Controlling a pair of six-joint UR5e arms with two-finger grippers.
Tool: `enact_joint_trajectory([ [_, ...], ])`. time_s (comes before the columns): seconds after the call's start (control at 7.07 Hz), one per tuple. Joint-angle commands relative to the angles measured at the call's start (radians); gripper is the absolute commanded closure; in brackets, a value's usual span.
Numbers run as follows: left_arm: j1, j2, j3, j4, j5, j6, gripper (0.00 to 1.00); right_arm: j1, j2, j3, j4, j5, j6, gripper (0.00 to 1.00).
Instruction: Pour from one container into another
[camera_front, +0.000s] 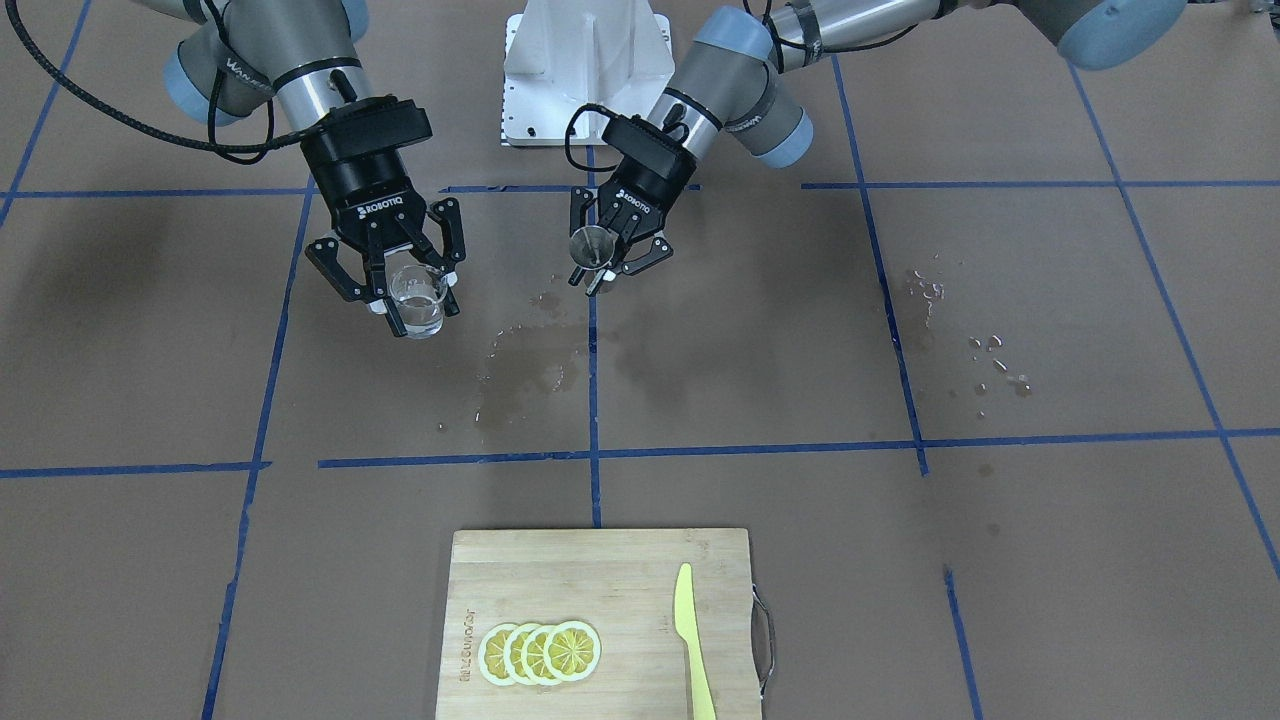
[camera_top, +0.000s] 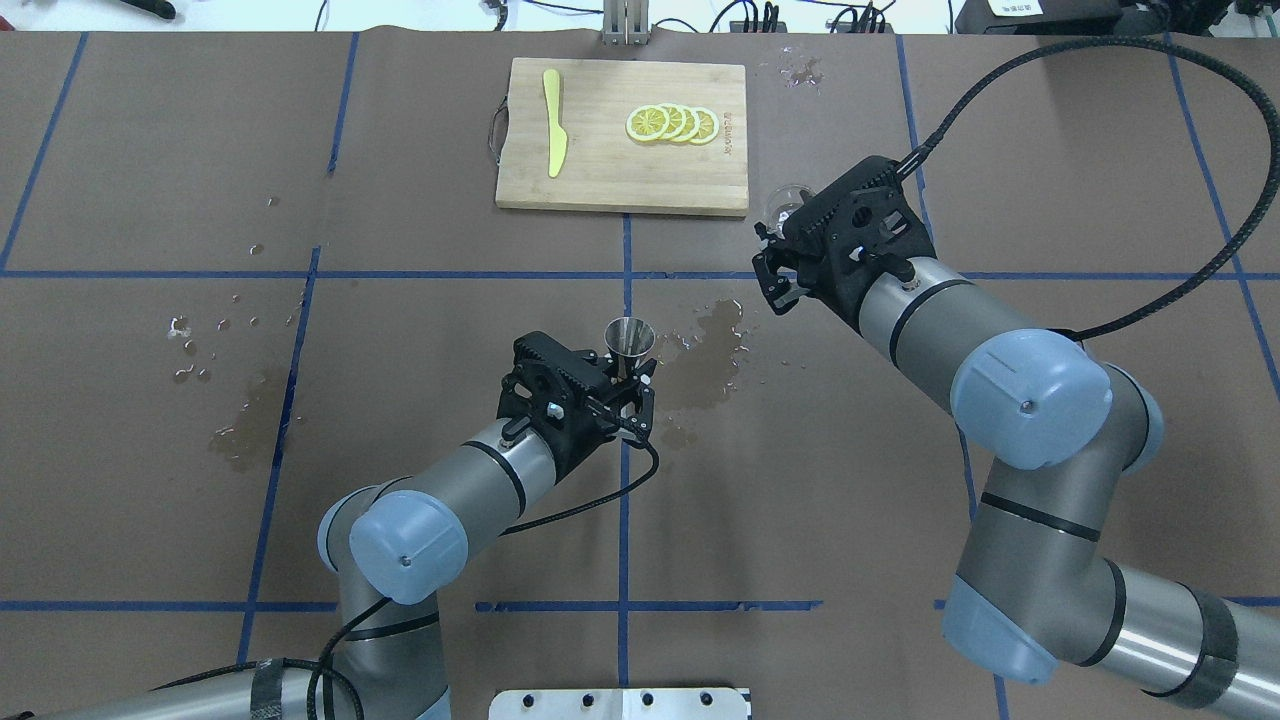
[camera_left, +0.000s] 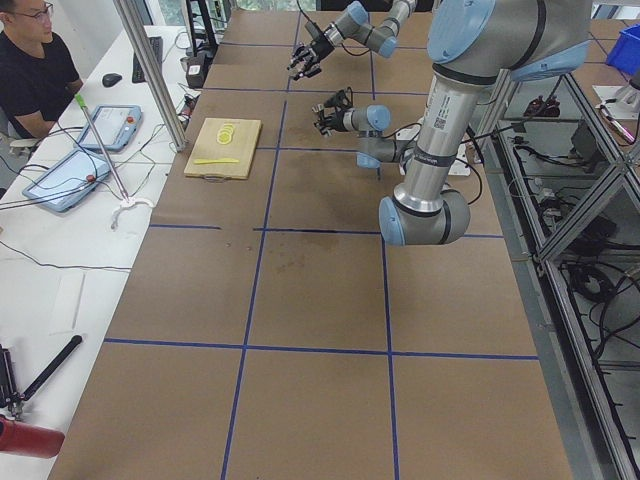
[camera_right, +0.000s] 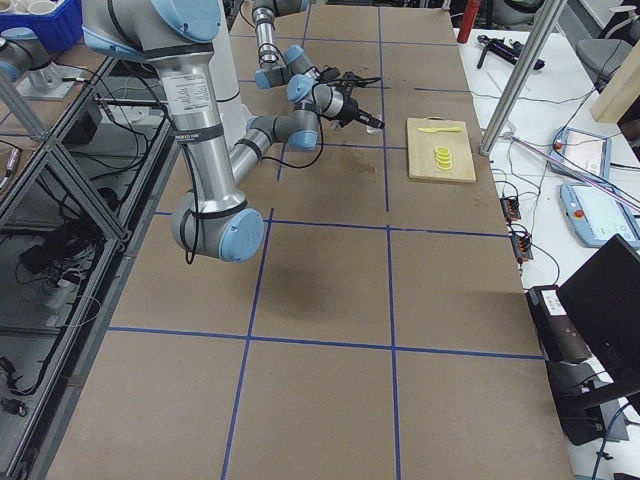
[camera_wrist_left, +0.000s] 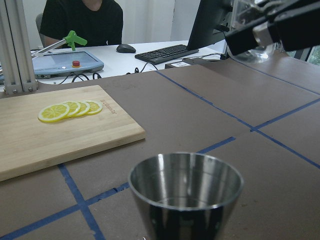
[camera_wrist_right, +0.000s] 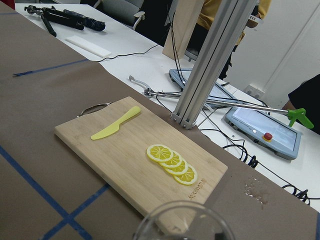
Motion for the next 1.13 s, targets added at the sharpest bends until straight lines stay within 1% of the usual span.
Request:
enact_joint_trajectory([
  [0.0, -0.014, -0.034, 0.044, 0.0, -0.008, 0.01, 1.0, -0.006, 0.014, 0.011, -0.047, -0.042, -0.083, 1.0],
  [0.28, -0.023, -0.063, 0.066, 0.0, -0.008, 0.057, 1.0, -0.024, 0.028, 0.02, -0.103, -0.049, -0.159, 1.0],
  [0.42, -0.025, -0.074, 0.075, 0.0, -0.008, 0.059, 1.0, -0.041, 0.032, 0.022, -0.123, -0.051, -0.166, 1.0],
  [0.57, -0.026, -0.094, 0.093, 0.0, -0.008, 0.059, 1.0, -0.055, 0.061, 0.022, -0.158, -0.068, -0.184, 1.0],
  [0.71, -0.028, -0.099, 0.099, 0.0, -0.008, 0.059, 1.0, -0.077, 0.095, 0.025, -0.21, -0.104, -0.224, 1.0],
  [0.85, -0.028, -0.1, 0.102, 0.0, -0.008, 0.059, 1.0, -0.102, 0.115, 0.025, -0.249, -0.123, -0.226, 1.0],
  [0.99, -0.028, -0.1, 0.102, 0.0, -0.006, 0.059, 1.0, -0.102, 0.12, 0.025, -0.266, -0.123, -0.255, 1.0],
])
